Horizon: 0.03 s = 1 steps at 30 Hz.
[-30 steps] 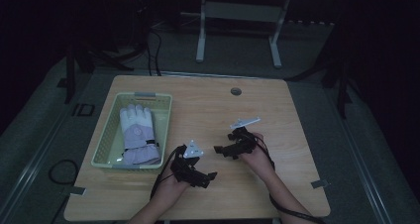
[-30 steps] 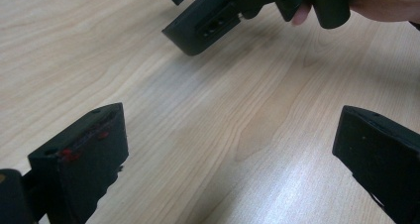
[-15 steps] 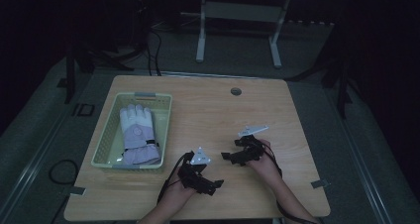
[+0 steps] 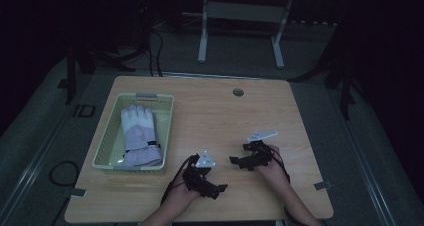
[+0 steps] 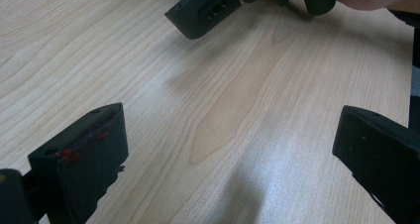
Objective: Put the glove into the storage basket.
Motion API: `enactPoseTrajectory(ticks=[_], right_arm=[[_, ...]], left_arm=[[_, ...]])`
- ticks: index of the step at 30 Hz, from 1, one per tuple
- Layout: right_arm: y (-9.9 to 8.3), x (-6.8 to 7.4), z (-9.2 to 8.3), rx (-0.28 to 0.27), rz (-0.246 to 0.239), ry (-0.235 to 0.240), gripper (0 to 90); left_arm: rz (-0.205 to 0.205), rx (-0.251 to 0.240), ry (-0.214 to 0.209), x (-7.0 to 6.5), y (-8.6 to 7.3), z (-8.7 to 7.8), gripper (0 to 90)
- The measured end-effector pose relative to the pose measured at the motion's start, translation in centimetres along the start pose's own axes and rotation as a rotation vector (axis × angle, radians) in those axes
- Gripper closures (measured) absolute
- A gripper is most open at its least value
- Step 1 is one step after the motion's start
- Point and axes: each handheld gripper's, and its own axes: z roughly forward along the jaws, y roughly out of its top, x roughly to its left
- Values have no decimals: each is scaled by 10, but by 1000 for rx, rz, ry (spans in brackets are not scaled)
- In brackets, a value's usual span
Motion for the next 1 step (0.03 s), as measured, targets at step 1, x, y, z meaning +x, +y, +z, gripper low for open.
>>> enactPoseTrajectory(ticks=[1], right_arm=[[0,0,0,-6,4,0,142]], left_arm=[[0,-1,-1,0,0,0,9]])
